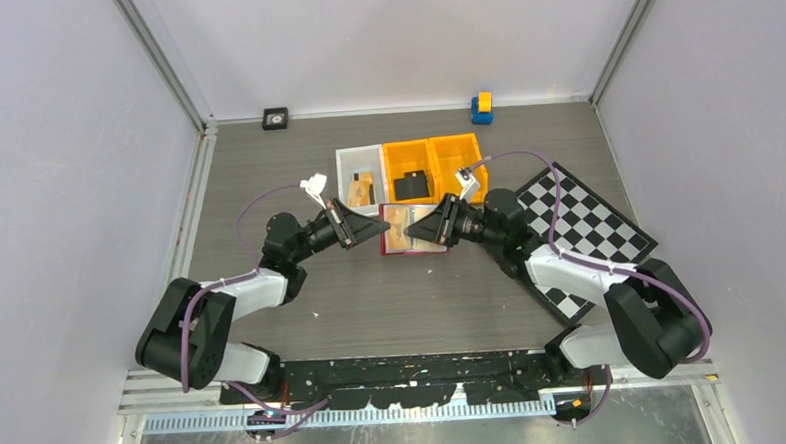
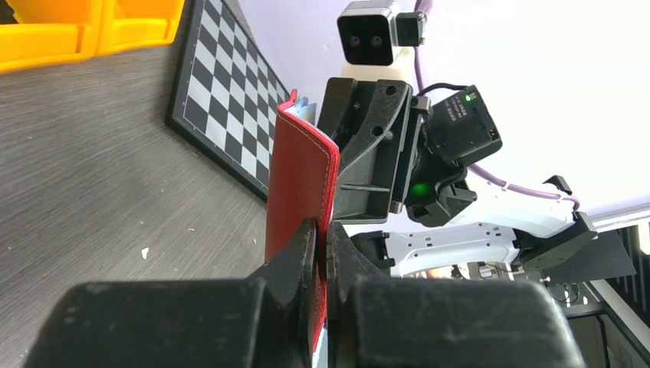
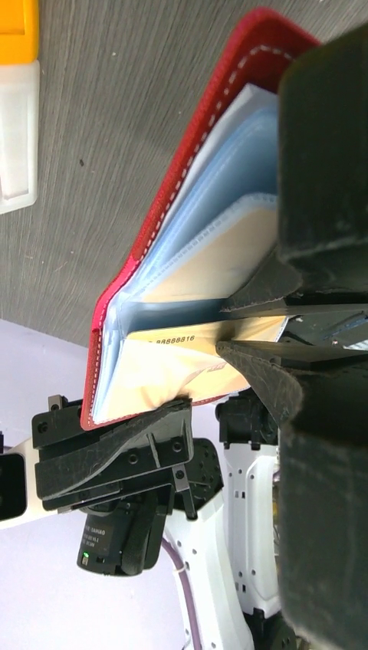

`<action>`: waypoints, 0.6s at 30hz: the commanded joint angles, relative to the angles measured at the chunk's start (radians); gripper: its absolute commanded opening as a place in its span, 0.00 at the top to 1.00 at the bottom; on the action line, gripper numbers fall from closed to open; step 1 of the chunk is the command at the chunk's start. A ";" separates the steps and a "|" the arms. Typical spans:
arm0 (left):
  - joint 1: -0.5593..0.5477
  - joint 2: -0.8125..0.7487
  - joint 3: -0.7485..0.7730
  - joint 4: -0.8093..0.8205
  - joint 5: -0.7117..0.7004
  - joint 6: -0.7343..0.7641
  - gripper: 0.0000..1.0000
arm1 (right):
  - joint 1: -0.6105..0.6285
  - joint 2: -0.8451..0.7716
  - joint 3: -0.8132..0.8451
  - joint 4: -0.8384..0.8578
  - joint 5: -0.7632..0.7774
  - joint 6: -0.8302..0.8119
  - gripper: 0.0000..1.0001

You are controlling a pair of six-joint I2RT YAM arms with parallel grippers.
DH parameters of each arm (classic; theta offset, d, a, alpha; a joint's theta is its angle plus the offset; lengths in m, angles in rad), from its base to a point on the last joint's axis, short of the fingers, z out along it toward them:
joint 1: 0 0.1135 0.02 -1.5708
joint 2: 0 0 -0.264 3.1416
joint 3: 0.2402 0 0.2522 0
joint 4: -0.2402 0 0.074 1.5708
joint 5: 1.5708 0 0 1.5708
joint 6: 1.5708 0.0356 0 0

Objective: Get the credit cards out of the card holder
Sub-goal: Remove the credit card from the card holder.

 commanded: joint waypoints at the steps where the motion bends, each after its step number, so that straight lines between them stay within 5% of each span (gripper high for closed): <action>1: -0.008 0.017 0.020 0.125 0.045 -0.035 1.00 | -0.001 0.017 -0.014 0.199 -0.082 0.084 0.76; 8: 0.004 0.074 0.022 0.205 0.060 -0.074 1.00 | -0.029 0.070 -0.049 0.432 -0.147 0.224 0.86; 14: 0.011 0.102 0.022 0.204 0.063 -0.074 1.00 | -0.035 0.048 -0.061 0.470 -0.148 0.237 1.00; 18: 0.012 0.100 0.023 0.169 0.060 -0.054 0.84 | -0.036 0.005 -0.064 0.393 -0.118 0.192 1.00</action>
